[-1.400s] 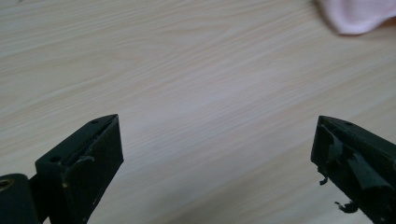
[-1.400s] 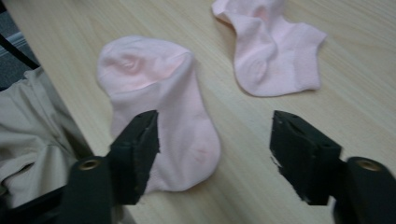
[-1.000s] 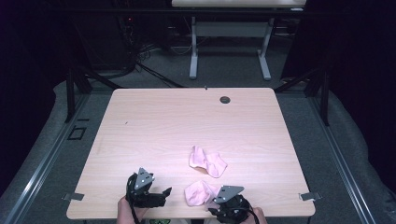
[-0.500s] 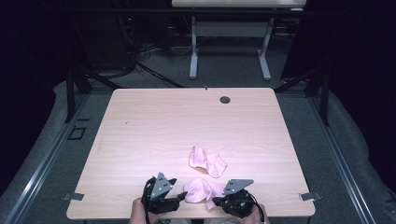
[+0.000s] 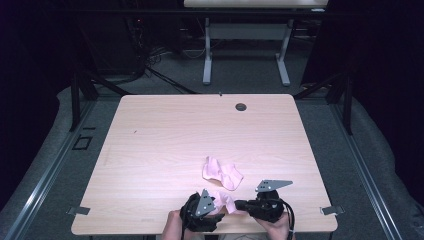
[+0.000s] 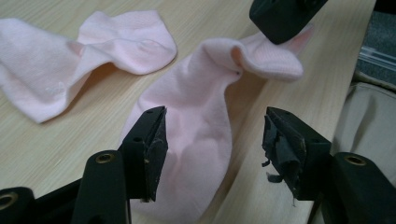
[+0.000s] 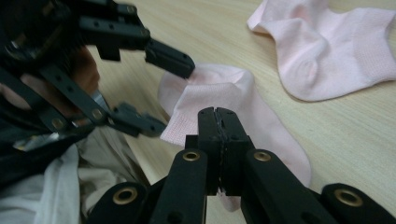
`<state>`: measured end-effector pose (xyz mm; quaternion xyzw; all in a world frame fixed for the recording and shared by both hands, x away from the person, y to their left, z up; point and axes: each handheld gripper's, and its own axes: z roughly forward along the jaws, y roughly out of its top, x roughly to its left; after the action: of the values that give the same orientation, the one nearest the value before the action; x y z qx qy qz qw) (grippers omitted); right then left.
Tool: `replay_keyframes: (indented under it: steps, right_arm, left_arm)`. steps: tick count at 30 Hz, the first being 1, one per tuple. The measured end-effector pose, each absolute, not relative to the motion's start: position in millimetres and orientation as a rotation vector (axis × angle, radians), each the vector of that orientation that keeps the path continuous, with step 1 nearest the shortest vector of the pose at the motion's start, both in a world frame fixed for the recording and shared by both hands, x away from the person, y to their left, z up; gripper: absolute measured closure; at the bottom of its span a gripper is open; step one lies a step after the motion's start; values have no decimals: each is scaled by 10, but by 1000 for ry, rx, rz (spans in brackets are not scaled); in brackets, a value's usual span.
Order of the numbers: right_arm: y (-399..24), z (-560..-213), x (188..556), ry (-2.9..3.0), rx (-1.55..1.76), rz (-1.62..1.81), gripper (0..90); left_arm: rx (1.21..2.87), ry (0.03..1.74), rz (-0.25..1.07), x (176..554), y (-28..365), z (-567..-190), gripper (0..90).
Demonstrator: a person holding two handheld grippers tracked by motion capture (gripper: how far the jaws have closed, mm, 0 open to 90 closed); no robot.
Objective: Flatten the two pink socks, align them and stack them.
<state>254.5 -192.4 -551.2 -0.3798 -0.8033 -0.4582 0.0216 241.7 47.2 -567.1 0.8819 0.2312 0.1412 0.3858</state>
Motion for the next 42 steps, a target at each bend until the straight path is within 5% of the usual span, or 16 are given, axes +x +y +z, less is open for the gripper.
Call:
replay_keyframes:
  steps: [6, 9, 14, 23, 29, 33, 37, 39, 40, 42]
  right_arm:
    - [-1976, -5486, 2574, -2414, -1193, -1463, 893]
    - [-2019, -5512, 2601, -2395, -1232, -1466, 892]
    - [-2071, -5543, 2615, -2434, -1335, -1442, 885]
    - [-1825, -5410, 2363, -2859, -1266, -1384, 490]
    - [-1395, -5581, 2240, -3103, -1188, -1252, 369]
    - [-1278, -5723, 2222, -3236, -1209, -1186, 427]
    - [-1343, -5764, 2212, -3270, -1252, -1219, 634]
    - [-1382, -5755, 2208, -3269, -1246, -1240, 669]
    - [-1473, -5718, 2201, -3229, -1238, -1334, 783]
    - [-1529, -5693, 2215, -3200, -1250, -1363, 801]
  left_arm:
    - [2283, 615, 380, 2489, 341, -5744, 632]
    - [2246, 642, 359, 2551, 347, -5766, 868]
    - [2207, 682, 321, 2589, 397, -5665, 887]
    - [2207, 789, 283, 2645, 367, -5404, 886]
    - [2207, 816, 258, 2676, 360, -5367, 885]
    - [2204, 819, 239, 2693, 390, -5356, 884]
    - [2193, 823, 216, 2702, 441, -5344, 884]
    - [2193, 822, 218, 2703, 450, -5343, 884]
    - [2193, 820, 218, 2706, 458, -5343, 883]
    - [2191, 825, 219, 2711, 466, -5347, 883]
